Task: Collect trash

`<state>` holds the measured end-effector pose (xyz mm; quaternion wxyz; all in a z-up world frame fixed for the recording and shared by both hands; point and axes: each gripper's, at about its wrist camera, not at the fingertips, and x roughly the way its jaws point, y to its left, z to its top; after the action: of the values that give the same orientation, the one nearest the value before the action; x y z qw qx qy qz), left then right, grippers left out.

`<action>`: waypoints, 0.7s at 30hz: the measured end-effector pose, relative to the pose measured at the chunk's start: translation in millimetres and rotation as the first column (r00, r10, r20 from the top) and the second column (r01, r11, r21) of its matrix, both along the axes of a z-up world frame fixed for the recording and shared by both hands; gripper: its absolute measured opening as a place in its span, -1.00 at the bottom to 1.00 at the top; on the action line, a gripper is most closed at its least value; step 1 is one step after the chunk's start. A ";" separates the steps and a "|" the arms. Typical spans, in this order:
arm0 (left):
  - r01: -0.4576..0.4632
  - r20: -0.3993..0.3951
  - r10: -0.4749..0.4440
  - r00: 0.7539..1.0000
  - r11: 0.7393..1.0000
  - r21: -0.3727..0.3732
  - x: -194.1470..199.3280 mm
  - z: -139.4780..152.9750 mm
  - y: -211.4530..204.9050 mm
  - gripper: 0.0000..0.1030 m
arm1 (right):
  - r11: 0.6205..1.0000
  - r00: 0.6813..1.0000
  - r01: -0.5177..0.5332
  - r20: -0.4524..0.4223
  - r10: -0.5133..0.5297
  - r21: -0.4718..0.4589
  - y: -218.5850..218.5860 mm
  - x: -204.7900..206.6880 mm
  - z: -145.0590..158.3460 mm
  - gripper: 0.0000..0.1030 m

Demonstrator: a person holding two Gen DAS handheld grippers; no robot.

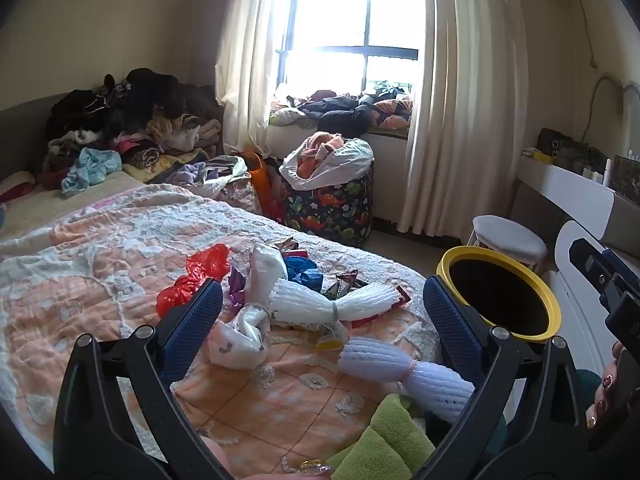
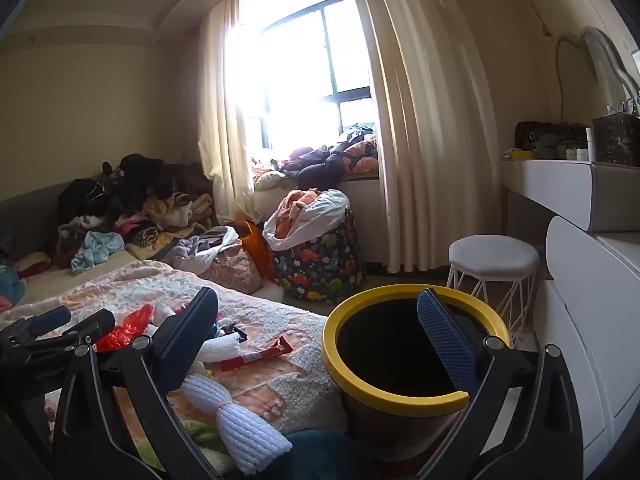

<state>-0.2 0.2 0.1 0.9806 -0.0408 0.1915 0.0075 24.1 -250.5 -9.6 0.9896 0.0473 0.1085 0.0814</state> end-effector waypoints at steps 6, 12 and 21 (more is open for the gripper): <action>0.000 -0.001 0.000 1.000 1.000 0.002 0.1 0.0 0.0 0.79 | 1.000 1.000 0.000 -0.002 0.000 0.001 -0.6 0.7 0.3 0.88; 0.000 -0.001 0.000 1.000 1.000 0.003 0.0 0.0 0.0 0.79 | 1.000 1.000 0.001 -0.003 -0.001 0.004 -0.6 0.6 -0.1 0.88; 0.000 0.000 0.000 1.000 1.000 0.005 0.1 -0.1 -0.2 0.79 | 1.000 1.000 0.000 -0.004 0.000 0.005 -1.2 0.9 -0.4 0.88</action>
<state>-0.1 0.0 0.0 0.9807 -0.0383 0.1914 0.0079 25.0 -251.7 -10.0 0.9893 0.0500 0.1103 0.0814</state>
